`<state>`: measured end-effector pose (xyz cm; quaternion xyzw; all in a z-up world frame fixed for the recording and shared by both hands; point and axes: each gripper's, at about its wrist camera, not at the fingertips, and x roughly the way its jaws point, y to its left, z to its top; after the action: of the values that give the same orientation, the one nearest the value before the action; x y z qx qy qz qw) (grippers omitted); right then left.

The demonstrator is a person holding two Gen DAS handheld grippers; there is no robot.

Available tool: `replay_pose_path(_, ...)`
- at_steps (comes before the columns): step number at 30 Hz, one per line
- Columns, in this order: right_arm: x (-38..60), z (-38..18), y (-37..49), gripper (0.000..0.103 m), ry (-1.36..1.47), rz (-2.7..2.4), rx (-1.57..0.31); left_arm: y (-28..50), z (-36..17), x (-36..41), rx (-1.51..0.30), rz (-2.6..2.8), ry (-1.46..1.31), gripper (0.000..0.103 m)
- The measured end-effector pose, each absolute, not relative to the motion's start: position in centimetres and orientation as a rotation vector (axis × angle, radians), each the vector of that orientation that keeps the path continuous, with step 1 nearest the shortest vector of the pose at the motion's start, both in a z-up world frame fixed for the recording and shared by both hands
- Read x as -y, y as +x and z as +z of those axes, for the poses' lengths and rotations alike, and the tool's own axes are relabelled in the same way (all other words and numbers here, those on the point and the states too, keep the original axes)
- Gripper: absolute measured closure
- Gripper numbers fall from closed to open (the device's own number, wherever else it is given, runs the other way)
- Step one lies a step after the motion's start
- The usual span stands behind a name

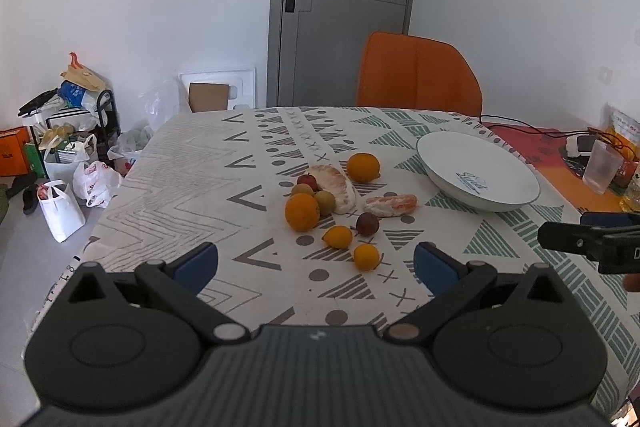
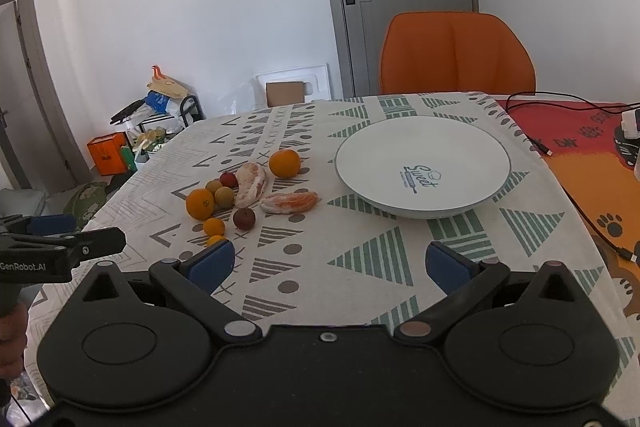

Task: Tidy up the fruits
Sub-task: 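Move both tools toward the fruit cluster on the table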

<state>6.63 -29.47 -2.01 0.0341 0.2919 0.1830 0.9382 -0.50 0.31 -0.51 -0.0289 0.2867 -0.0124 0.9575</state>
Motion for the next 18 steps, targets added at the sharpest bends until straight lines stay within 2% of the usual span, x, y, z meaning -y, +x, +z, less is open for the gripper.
replay_pose_path(18,29.2,-2.5,7.3,0.0,0.074,0.422,-0.571,0.5,-1.3,-1.4,-0.578,-0.062,-0.087,0.0)
